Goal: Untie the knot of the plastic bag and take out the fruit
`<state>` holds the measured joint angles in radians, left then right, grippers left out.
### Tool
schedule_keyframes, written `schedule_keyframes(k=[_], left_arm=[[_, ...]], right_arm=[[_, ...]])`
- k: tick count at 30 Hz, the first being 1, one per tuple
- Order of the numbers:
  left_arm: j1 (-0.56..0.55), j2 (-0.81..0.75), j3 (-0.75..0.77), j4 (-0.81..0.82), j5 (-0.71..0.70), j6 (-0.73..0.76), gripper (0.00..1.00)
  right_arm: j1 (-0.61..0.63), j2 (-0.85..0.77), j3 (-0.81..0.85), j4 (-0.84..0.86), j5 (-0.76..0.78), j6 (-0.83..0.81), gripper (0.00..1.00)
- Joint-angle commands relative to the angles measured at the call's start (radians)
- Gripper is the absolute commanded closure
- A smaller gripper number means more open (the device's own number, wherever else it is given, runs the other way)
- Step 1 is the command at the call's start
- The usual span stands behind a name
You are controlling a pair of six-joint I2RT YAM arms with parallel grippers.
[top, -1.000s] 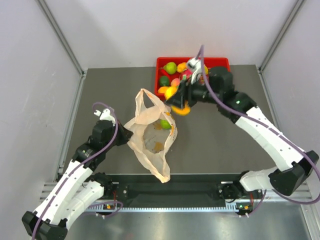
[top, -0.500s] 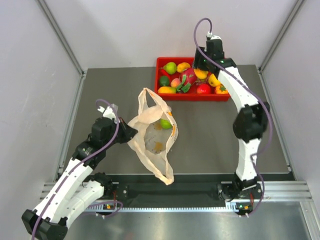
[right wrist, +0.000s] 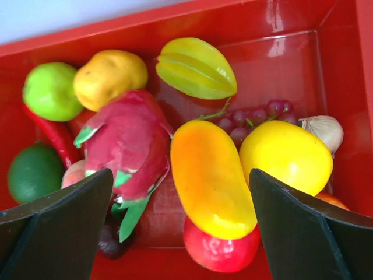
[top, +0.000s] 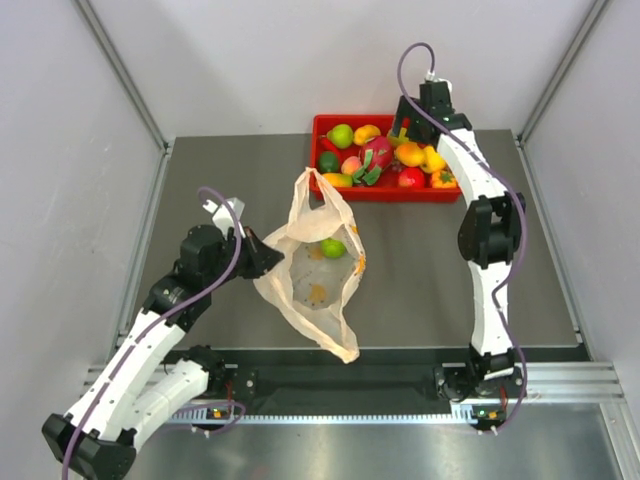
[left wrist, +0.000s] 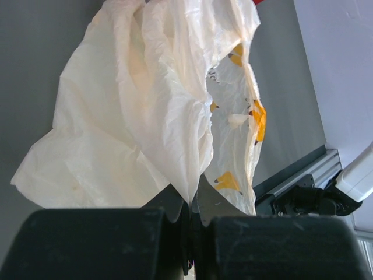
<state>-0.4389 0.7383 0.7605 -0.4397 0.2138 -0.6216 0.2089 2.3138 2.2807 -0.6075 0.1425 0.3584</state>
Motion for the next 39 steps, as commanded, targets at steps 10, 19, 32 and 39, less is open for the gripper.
schedule_keyframes(k=[10,19,32,39], left_arm=[[0.005,0.134,0.093,0.142,0.075,0.063,1.0],[0.005,0.133,-0.035,0.202,0.079,0.054,1.0],[0.005,0.096,-0.024,0.182,0.041,0.028,1.0],[0.005,0.072,-0.05,0.183,0.052,-0.013,1.0]], right_arm=[[0.177,-0.712,-0.545,0.045,-0.366,-0.137,0.0],[0.535,-0.831,-0.734,-0.026,-0.313,-0.142,0.67],[0.762,-0.587,-0.874,0.124,-0.239,-0.006,1.0],[0.751,-0.538,-0.906,0.15,0.24,0.168,1.0]])
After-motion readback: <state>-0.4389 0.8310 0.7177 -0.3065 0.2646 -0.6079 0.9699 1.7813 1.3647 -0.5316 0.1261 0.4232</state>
